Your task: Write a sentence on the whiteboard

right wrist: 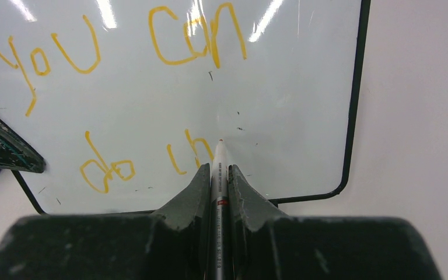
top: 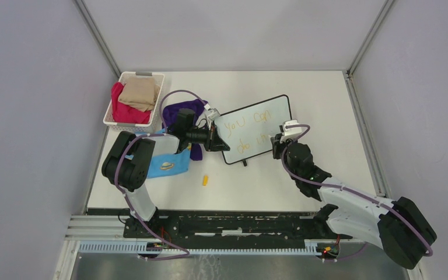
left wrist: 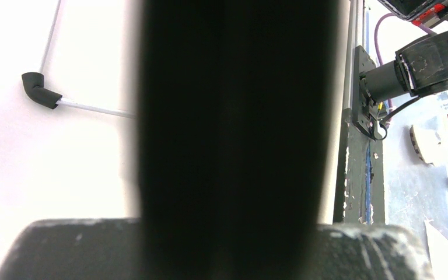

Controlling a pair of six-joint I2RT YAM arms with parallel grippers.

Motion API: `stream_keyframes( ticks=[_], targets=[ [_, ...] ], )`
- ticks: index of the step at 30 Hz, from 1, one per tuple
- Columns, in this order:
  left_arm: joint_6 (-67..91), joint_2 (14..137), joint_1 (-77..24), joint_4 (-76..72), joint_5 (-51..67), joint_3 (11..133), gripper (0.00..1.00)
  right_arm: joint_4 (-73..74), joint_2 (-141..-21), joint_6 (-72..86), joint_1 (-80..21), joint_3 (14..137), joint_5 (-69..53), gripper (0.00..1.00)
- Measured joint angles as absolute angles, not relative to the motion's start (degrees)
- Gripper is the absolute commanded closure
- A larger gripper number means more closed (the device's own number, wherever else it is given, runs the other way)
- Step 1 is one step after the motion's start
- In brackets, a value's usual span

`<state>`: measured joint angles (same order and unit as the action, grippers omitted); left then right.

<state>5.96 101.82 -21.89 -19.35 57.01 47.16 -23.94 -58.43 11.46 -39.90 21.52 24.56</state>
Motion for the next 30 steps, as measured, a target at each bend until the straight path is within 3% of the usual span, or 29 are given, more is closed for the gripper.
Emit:
stream_keyframes(
  ticks=[30],
  targets=[
    [5.9,101.8,-22.0,-19.2,56.8,47.3,0.98,-25.2,-61.0,12.0,-38.9,21.1,24.5,1.0]
  ],
)
